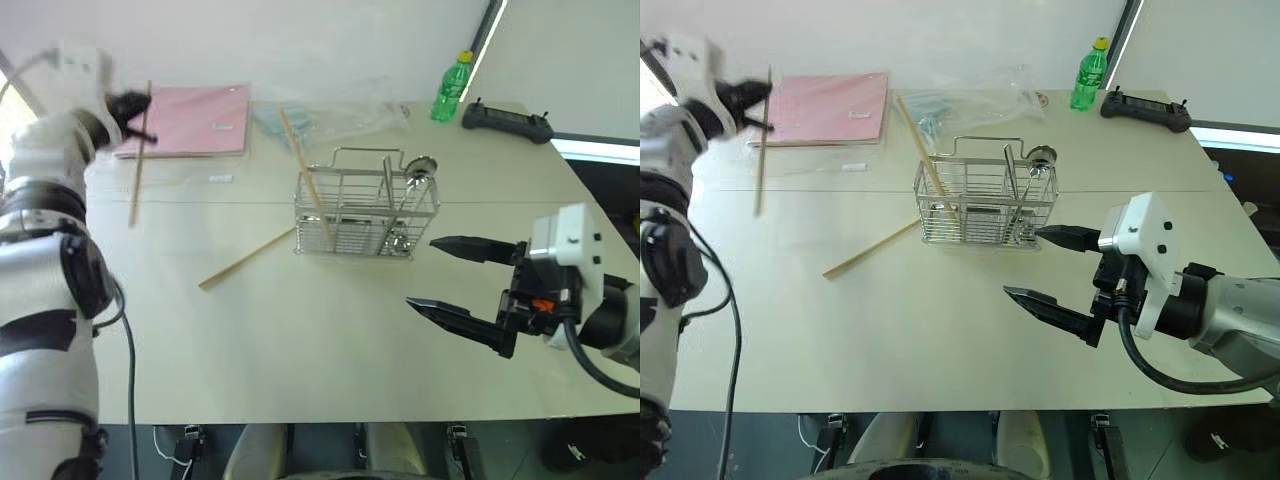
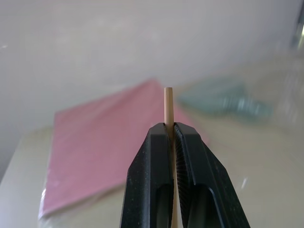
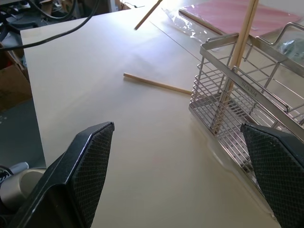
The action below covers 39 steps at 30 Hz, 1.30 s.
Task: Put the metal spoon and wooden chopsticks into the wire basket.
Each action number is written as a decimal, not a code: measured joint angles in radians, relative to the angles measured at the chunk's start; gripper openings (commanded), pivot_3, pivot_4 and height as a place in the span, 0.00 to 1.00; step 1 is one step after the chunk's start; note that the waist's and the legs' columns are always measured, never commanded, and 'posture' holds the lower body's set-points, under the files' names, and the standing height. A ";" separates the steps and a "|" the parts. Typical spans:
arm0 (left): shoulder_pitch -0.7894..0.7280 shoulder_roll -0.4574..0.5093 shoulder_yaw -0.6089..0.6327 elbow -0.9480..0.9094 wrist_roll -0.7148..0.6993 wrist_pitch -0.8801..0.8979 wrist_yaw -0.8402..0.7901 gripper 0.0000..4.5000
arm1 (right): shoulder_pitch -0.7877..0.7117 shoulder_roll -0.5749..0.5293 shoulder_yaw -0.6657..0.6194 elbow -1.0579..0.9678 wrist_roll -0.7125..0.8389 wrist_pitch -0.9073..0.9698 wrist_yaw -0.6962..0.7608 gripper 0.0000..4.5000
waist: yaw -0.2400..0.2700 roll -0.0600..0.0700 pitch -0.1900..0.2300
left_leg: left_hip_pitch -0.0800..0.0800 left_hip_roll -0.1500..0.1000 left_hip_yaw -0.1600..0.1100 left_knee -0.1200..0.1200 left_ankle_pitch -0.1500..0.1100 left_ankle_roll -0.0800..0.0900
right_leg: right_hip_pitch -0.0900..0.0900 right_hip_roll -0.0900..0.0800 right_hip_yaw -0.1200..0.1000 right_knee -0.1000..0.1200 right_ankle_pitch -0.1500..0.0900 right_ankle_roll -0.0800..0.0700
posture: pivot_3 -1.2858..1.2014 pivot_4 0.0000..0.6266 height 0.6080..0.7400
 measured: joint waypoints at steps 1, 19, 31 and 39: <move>-0.032 -0.023 0.036 -0.020 -0.047 0.017 -0.015 0.00 | -0.010 0.002 0.000 0.004 0.000 -0.003 -0.002 0.98 | -0.001 0.000 0.000 | 0.000 -0.001 0.000 0.000 0.000 0.000 | 0.000 0.000 0.000 0.000 0.000 0.000 | 0.52 0.24 0.86; 0.003 -0.384 -0.057 -0.782 -0.369 0.388 -0.181 0.00 | -0.097 0.007 0.000 0.064 0.035 -0.011 -0.091 0.98 | -0.012 0.002 0.000 | 0.002 -0.002 0.002 0.000 0.000 0.000 | 0.000 0.001 0.002 0.000 0.002 -0.002 | 0.52 0.24 0.86; 0.037 -0.426 -0.045 -0.906 -0.501 0.525 -0.096 0.00 | -0.101 0.016 0.000 0.068 0.017 -0.011 -0.109 0.98 | -0.005 0.002 0.000 | 0.001 -0.002 0.001 0.001 0.000 0.000 | 0.001 0.001 0.002 -0.001 0.002 -0.002 | 0.52 0.24 0.86; 0.213 -0.453 -0.127 -0.990 -0.495 0.555 -0.072 0.00 | -0.101 0.017 -0.004 0.071 0.020 -0.011 -0.109 0.98 | -0.005 0.002 0.000 | 0.001 -0.002 0.001 0.001 0.000 0.000 | 0.001 0.001 0.002 0.000 0.003 -0.003 | 0.52 0.24 0.86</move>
